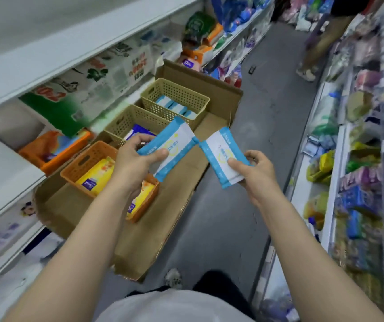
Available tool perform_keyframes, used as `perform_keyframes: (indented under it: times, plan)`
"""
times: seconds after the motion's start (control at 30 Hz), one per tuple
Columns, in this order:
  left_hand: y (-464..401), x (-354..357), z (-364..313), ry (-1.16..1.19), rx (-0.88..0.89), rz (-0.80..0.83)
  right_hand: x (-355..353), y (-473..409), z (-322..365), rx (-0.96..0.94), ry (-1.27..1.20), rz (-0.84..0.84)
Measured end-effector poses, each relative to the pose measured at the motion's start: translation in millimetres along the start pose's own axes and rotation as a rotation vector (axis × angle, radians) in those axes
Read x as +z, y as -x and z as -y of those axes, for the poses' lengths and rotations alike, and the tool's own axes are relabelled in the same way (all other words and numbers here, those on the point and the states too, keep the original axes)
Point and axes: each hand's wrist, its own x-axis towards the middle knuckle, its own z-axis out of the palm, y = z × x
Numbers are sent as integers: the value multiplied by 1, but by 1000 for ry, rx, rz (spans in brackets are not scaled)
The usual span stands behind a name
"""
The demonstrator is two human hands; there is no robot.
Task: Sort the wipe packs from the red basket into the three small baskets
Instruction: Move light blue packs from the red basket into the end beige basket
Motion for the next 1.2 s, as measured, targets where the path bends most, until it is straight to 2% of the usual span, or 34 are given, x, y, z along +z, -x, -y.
perform_keyframes:
  times: [0.23, 0.63, 0.77, 0.9, 1.2]
  plan:
    - [-88, 49, 5, -29, -44, -32, 15, -109, 26, 94, 100, 74]
    - [-214, 116, 20, 69, -138, -440, 69, -356, 75, 85, 326, 433]
    - [-231, 116, 25, 149, -218, -591, 101, -406, 81, 51, 409, 590]
    - [-255, 101, 24, 210, -259, -712, 146, -449, 80, -26, 502, 631]
    - [-307, 63, 35, 321, -349, -801, 230, -520, 41, -246, 1009, 759]
